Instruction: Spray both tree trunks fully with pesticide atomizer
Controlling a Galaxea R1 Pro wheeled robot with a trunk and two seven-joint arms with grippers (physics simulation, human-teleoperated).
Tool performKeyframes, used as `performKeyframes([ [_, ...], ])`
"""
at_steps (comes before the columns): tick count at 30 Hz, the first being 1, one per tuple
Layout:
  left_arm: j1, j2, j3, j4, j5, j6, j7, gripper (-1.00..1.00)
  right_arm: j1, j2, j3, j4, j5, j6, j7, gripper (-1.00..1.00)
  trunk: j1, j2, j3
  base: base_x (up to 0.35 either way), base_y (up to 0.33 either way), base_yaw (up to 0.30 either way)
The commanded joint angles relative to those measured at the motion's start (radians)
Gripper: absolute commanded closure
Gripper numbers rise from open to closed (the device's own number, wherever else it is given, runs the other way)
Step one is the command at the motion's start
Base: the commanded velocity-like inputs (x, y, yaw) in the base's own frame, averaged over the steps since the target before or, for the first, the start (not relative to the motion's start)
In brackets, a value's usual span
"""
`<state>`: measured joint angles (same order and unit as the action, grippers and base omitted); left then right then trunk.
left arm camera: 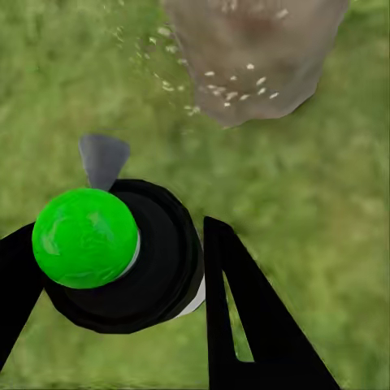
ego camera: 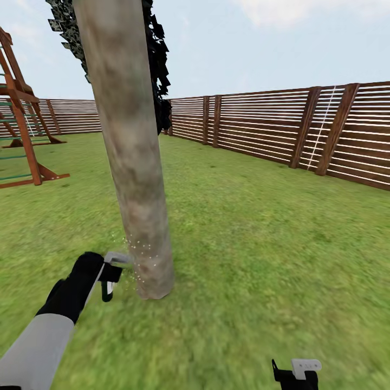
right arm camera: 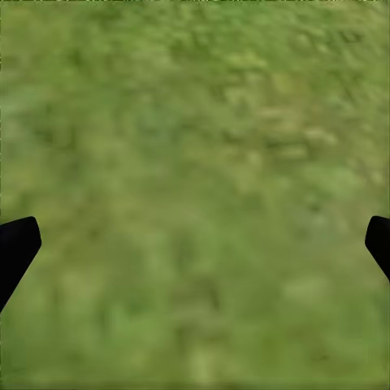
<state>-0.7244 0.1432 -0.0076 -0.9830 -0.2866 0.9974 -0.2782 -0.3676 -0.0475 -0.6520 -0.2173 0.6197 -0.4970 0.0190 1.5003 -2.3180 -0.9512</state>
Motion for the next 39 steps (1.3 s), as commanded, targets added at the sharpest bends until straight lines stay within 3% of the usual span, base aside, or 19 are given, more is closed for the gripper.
performKeyframes([
  [1,0.002,0.007,-0.001,0.006,0.012,0.0,0.003,1.0,0.0,0.0,0.0,0.0,0.0,0.0,0.0,-1.0,0.0,0.0,0.0,0.0,0.0,0.0],
  [7,0.106,0.008,0.008,0.023,0.015,-0.026,0.011,1.0,0.0,0.001,0.0,0.0,0.0,0.0,0.001,-1.0,0.0,0.0,0.0,0.042,-0.107,0.0],
  [12,0.133,0.01,0.009,0.029,0.013,-0.032,0.013,1.0,0.0,0.001,0.0,0.0,0.0,0.0,0.001,-1.0,0.0,0.0,0.0,0.154,-0.229,0.006],
  [14,0.135,0.009,0.009,0.067,0.012,-0.038,0.02,1.0,0.0,0.001,0.0,0.0,0.0,0.0,0.001,-1.0,0.0,0.0,0.0,0.18,-0.232,0.129],
  [19,0.135,0.003,0.012,0.229,0.017,-0.187,0.093,1.0,0.0,0.003,0.0,0.0,0.0,0.0,0.001,-1.0,0.0,0.0,0.0,0.221,-0.207,0.26],
  [22,0.135,-0.002,0.024,0.321,0.038,-0.231,0.108,1.0,0.0,0.003,0.0,0.0,0.0,0.0,0.001,-1.0,0.0,0.0,0.0,0.231,-0.197,0.189],
  [25,0.135,-0.002,0.027,0.35,0.042,-0.294,0.124,1.0,0.0,0.003,0.0,0.001,0.0,0.0,0.002,-1.0,0.0,0.0,0.0,0.214,-0.204,0.024],
  [30,0.135,-0.002,0.028,0.38,0.083,-0.307,0.195,1.0,0.0,0.003,0.0,0.001,0.0,0.0,0.003,-1.0,0.0,0.0,0.0,0.185,-0.221,0.001],
  [33,0.135,-0.008,0.028,0.433,0.127,-0.339,0.22,1.0,0.0,0.003,0.0,0.001,0.0,0.0,0.003,-1.0,0.0,0.0,0.0,0.179,-0.226,0.0],
  [36,0.135,-0.015,0.028,0.461,0.148,-0.385,0.297,1.0,0.0,0.004,0.0,0.001,0.0,0.0,0.003,-1.0,0.0,0.0,0.0,0.167,-0.232,0.0],
  [39,0.135,-0.017,0.028,0.497,0.152,-0.389,0.312,1.0,0.0,0.006,0.0,0.001,0.0,0.0,0.001,-1.0,0.0,0.0,0.0,0.084,-0.257,0.002],
])
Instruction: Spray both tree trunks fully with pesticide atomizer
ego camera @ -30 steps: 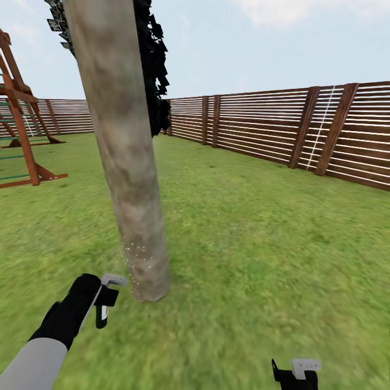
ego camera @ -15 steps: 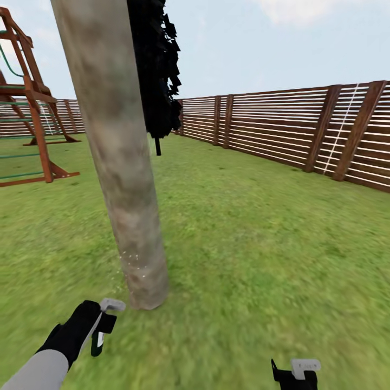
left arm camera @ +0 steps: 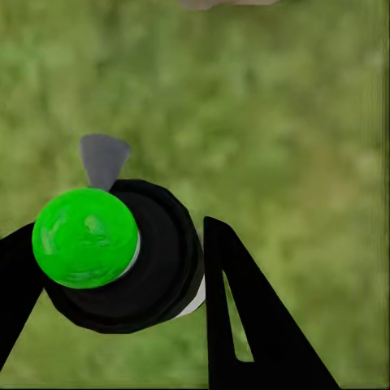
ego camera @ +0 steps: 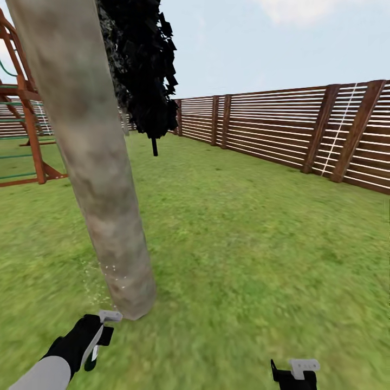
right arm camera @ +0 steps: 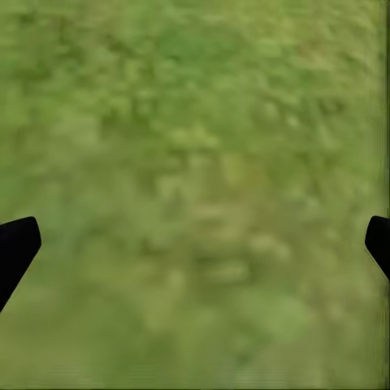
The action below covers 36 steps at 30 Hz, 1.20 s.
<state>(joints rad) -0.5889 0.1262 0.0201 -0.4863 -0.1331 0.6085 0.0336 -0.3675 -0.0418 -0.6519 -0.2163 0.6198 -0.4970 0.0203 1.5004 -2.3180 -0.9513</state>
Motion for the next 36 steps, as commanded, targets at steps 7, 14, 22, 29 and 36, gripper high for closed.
performKeyframes([
  [7,0.0,-0.046,0.0,0.002,0.027,-0.001,0.002,1.0,0.0,0.0,0.0,0.0,0.0,0.0,0.0,-1.0,0.0,0.0,0.0,0.003,-0.274,0.214],
  [14,0.0,-0.049,0.003,0.002,0.029,-0.001,-0.001,1.0,0.0,0.0,0.0,0.0,0.0,0.0,0.0,-1.0,0.0,0.0,0.0,-0.028,-0.276,0.264],
  [22,0.0,-0.049,0.047,0.002,0.029,-0.001,-0.001,1.0,0.0,0.0,0.0,0.0,0.0,0.0,0.0,-1.0,0.0,0.0,0.0,0.12,-0.255,0.085],
  [29,0.0,-0.049,0.049,0.002,0.029,-0.001,-0.001,1.0,0.0,0.0,0.0,0.0,0.0,0.0,0.0,-1.0,0.0,0.0,0.0,0.188,-0.233,0.251],
  [36,0.0,-0.05,0.049,0.001,0.029,-0.001,-0.002,1.0,0.0,0.0,0.0,0.0,0.0,0.0,0.0,-1.0,0.0,0.0,0.0,0.175,-0.235,0.277],
])
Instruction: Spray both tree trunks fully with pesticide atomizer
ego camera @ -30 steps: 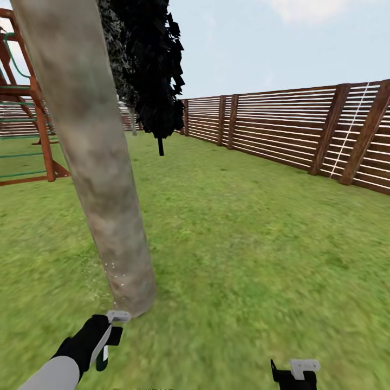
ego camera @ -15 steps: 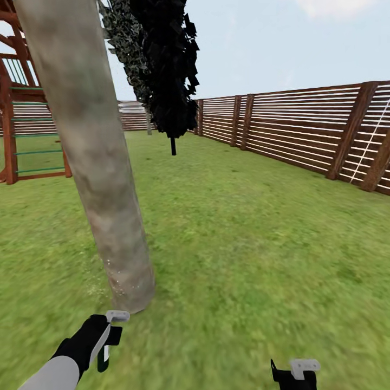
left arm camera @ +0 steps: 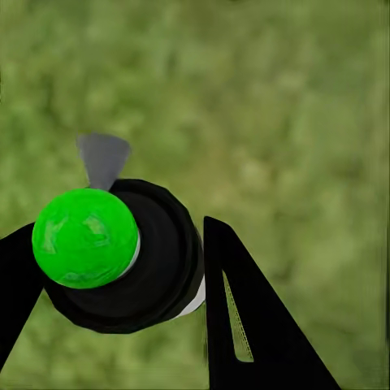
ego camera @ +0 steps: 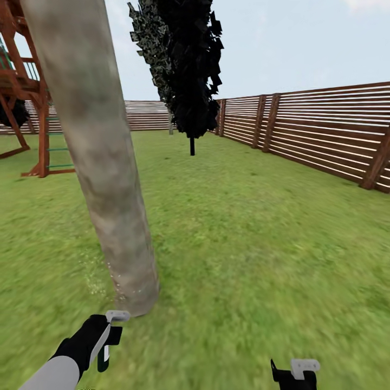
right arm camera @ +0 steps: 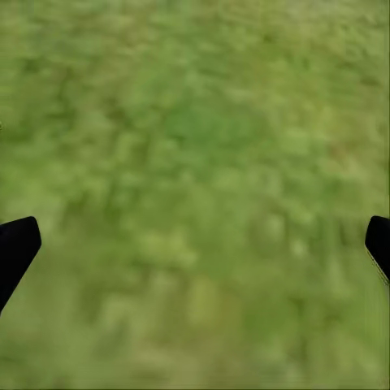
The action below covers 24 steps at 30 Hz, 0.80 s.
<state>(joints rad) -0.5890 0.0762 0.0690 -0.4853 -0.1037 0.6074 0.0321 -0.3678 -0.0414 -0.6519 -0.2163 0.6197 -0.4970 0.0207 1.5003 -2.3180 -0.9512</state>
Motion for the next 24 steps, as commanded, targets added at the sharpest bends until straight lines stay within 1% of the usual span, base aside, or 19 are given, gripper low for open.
performKeyframes([
  [1,0.0,-0.001,0.0,-0.001,-0.001,0.0,0.0,1.0,0.0,0.0,0.0,0.0,0.0,0.0,0.0,-1.0,0.0,0.0,0.0,0.059,-0.261,0.264],
  [9,0.0,-0.001,0.0,-0.001,-0.001,0.0,-0.001,1.0,0.0,0.0,0.0,0.0,0.0,0.0,0.0,-1.0,0.0,0.0,0.0,0.007,-0.272,0.057],
  [14,0.0,-0.001,0.0,-0.003,-0.001,0.0,0.0,1.0,0.0,0.0,0.0,0.0,0.0,0.0,-0.001,-1.0,0.0,0.0,0.0,0.003,-0.274,0.26],
  [24,0.0,0.0,0.001,-0.004,-0.001,0.0,0.0,1.0,0.001,0.0,0.0,0.0,0.0,0.0,0.001,-1.0,0.0,0.0,0.0,0.073,-0.274,0.278],
])
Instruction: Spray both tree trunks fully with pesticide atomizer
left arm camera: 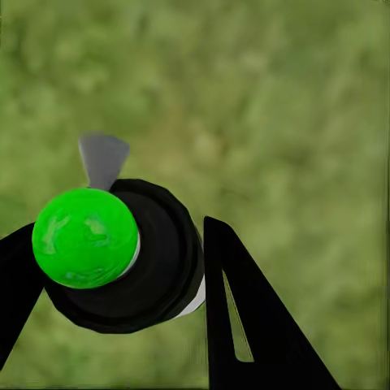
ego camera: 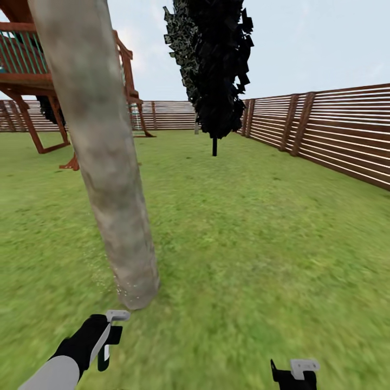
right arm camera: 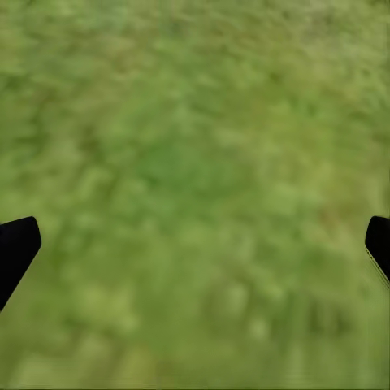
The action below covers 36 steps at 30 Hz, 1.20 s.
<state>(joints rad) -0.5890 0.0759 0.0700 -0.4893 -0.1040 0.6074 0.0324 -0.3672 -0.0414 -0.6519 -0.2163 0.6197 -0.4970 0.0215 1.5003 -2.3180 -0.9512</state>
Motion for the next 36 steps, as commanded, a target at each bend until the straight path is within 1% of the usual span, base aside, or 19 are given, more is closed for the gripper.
performKeyframes([
  [1,0.0,0.0,0.0,0.0,0.0,0.0,0.0,1.0,0.0,0.0,0.0,0.0,0.0,0.0,0.0,-1.0,0.0,0.0,0.0,0.08,-0.274,0.278],
  [12,0.0,-0.001,0.0,-0.003,0.0,0.0,-0.001,1.0,0.0,0.0,0.0,0.0,0.0,0.0,0.0,-1.0,0.0,0.0,0.0,0.036,-0.274,0.277],
  [15,0.0,-0.001,0.0,-0.001,0.0,0.0,-0.002,1.0,0.0,0.0,0.0,0.0,0.0,0.0,0.0,-1.0,0.0,0.0,0.0,0.108,-0.264,0.081],
  [21,0.0,-0.002,0.001,0.0,0.0,0.0,-0.002,1.0,0.0,0.0,0.0,0.0,0.0,0.0,0.0,-1.0,0.0,0.0,0.0,0.201,-0.226,0.005],
  [23,0.0,-0.011,0.001,0.0,0.0,0.0,-0.002,1.0,0.0,0.0,0.0,0.0,0.0,0.0,0.0,-1.0,0.0,0.0,0.0,0.213,-0.219,0.092],
  [36,0.0,-0.013,0.002,0.0,0.0,0.0,-0.002,1.0,0.0,0.001,0.0,0.0,0.0,0.0,0.0,-1.0,0.0,0.0,0.0,0.234,-0.186,0.265],
])
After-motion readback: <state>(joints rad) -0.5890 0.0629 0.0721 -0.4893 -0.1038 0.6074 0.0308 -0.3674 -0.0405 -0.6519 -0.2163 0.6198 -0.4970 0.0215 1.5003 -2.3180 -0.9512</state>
